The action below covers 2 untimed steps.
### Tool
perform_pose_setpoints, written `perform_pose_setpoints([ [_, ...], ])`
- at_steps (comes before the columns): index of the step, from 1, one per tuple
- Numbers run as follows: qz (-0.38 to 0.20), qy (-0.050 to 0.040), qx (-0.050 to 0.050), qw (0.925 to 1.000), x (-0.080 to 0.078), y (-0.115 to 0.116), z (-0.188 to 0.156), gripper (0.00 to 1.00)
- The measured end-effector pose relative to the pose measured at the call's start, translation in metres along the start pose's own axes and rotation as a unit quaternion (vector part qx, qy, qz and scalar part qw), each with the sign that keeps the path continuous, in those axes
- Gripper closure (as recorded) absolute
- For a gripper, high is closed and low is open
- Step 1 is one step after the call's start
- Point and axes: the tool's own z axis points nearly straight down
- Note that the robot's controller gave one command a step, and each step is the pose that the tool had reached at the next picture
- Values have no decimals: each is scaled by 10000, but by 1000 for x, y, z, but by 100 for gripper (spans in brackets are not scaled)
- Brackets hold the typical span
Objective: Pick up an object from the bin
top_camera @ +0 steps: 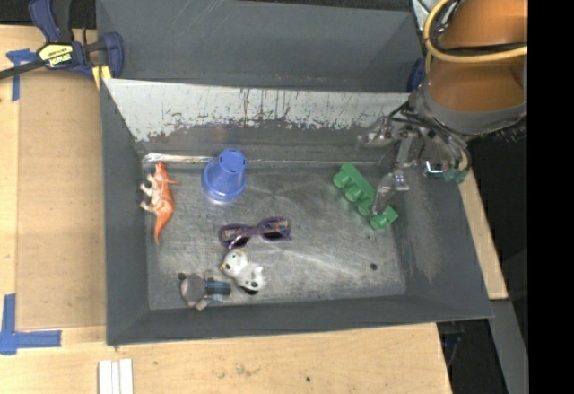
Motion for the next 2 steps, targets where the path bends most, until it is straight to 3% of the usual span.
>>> perform_pose_setpoints([
  [1, -5, -41, 4, 10000, -1, 0, -4, 0],
  [2, -1590, -58, 20, 9873, -1, 89, 150, 100],
])
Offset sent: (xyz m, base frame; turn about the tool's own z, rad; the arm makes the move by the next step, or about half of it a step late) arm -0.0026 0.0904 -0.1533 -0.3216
